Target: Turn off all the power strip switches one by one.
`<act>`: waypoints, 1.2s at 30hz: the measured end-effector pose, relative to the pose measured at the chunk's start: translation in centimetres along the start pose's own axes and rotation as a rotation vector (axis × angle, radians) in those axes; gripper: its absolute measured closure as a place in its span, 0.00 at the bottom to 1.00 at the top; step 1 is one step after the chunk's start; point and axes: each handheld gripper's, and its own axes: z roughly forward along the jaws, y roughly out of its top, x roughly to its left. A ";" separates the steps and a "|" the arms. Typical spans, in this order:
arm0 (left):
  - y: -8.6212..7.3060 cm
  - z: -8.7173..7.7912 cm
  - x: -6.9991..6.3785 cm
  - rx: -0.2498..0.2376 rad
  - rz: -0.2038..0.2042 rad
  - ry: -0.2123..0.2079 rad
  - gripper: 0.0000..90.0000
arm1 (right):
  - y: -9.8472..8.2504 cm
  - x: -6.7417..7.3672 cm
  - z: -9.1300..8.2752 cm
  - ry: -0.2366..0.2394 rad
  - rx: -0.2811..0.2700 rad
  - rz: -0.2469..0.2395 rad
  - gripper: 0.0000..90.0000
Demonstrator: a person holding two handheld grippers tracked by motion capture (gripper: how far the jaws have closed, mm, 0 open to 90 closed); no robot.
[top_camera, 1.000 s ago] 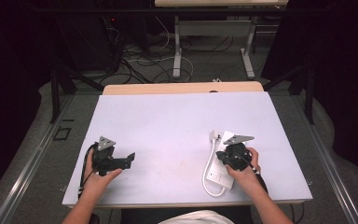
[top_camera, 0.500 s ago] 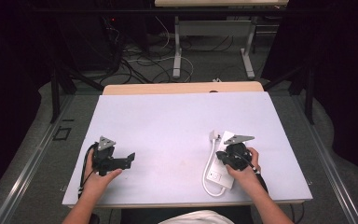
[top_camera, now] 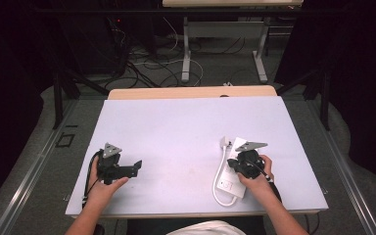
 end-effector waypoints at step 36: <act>-0.1 0.2 0.0 -0.010 -0.001 0.004 0.03 | 1.7 -1.1 0.6 -0.023 -0.014 0.011 1.00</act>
